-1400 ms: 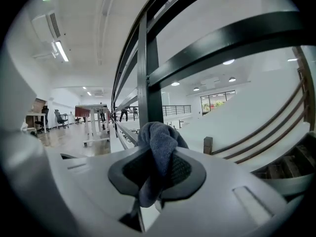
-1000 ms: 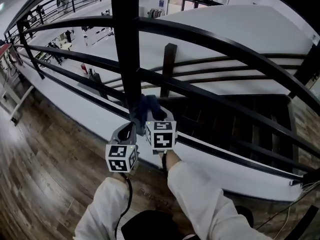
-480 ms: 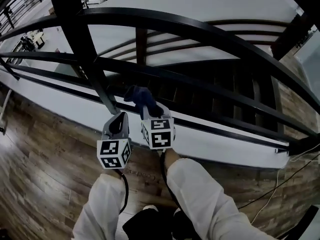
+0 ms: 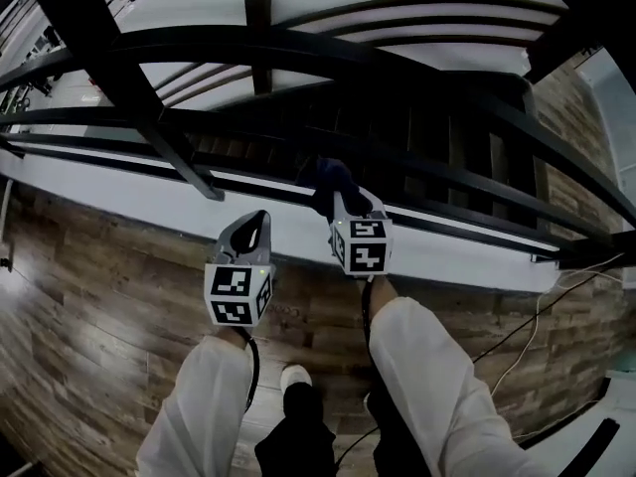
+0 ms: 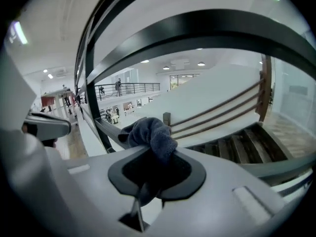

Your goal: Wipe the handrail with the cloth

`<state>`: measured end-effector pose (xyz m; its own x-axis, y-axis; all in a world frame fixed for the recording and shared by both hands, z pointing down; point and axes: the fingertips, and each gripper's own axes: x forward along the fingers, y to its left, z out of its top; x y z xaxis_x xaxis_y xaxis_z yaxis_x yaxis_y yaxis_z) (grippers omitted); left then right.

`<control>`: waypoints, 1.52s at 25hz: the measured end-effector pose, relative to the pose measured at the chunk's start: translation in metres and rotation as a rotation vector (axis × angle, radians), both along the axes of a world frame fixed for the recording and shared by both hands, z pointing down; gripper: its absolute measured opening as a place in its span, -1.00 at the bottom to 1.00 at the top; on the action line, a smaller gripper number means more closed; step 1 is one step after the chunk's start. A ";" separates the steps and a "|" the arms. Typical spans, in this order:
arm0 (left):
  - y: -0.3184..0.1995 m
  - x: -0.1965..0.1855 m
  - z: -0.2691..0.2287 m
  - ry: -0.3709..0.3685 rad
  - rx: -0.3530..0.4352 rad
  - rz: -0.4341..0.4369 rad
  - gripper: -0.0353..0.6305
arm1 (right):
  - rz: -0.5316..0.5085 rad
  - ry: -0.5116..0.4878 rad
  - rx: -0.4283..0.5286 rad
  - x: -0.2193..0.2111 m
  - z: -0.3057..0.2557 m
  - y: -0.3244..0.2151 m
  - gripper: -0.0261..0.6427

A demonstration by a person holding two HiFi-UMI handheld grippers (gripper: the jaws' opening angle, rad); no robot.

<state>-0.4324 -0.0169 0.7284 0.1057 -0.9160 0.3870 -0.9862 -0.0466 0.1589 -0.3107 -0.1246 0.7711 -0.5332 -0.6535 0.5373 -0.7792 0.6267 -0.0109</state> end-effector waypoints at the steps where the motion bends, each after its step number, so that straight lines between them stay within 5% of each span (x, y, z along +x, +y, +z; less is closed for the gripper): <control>1: -0.002 0.007 -0.004 -0.003 -0.006 0.014 -0.90 | 0.010 -0.004 -0.014 0.010 0.001 -0.001 -0.74; 11: -0.050 0.101 -0.020 -0.045 -0.018 0.107 -0.90 | 0.029 -0.022 0.007 0.094 -0.009 -0.025 -0.74; 20: -0.071 0.200 -0.020 -0.039 -0.025 0.164 -0.90 | 0.159 -0.021 -0.022 0.222 -0.008 -0.046 -0.75; 38: -0.116 0.400 -0.017 -0.081 -0.046 0.273 -0.90 | 0.245 0.024 -0.018 0.461 -0.009 -0.083 -0.75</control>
